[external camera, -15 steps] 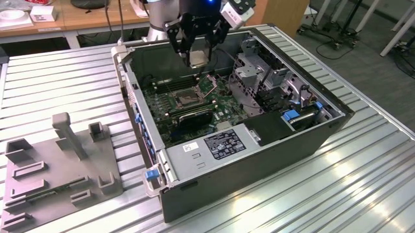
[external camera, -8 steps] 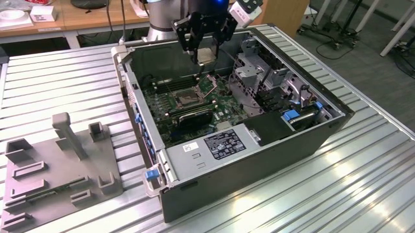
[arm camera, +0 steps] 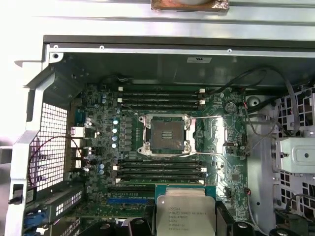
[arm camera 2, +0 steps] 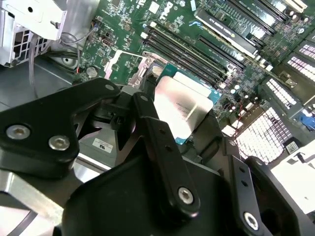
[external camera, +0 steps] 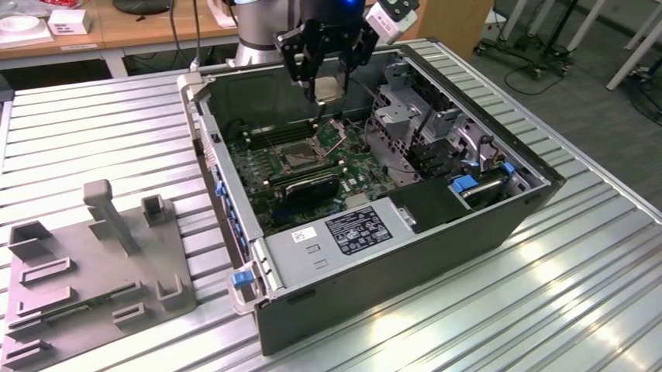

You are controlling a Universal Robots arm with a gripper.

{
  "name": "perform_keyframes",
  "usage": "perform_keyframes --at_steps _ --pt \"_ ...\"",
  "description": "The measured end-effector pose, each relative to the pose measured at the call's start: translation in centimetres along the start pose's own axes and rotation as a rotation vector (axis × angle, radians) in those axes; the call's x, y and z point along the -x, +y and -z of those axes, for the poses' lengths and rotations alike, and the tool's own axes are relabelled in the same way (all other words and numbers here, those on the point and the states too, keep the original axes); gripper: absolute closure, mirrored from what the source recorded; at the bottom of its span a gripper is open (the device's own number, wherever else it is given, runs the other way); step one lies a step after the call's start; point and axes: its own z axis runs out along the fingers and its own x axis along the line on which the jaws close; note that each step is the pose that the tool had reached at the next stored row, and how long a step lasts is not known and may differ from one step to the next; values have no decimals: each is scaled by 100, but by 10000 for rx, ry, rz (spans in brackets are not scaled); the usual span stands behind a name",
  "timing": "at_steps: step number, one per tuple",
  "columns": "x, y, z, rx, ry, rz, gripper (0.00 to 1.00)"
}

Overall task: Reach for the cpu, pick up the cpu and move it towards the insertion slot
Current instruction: 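Pick up the cpu and move it towards the insertion slot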

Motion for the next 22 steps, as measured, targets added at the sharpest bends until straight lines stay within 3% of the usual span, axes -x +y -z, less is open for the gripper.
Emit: perform_keyframes --at_steps 3,6,7,14,15,16,19,20,21,22 --pt "1 0 -1 -38 20 1 45" --pt "7 7 -1 -332 248 7 45" --pt "16 19 -4 -872 702 14 45" --pt "25 30 -6 -1493 1226 23 45" --pt "30 36 -7 -1824 1507 28 45" --pt "30 38 -7 -1759 1523 29 45" --pt "30 44 -7 -1302 1496 37 45" --pt "30 45 -8 -1167 1478 39 45" --pt "29 46 -9 -1079 1457 37 45" --pt "29 49 -14 -580 1341 35 45"
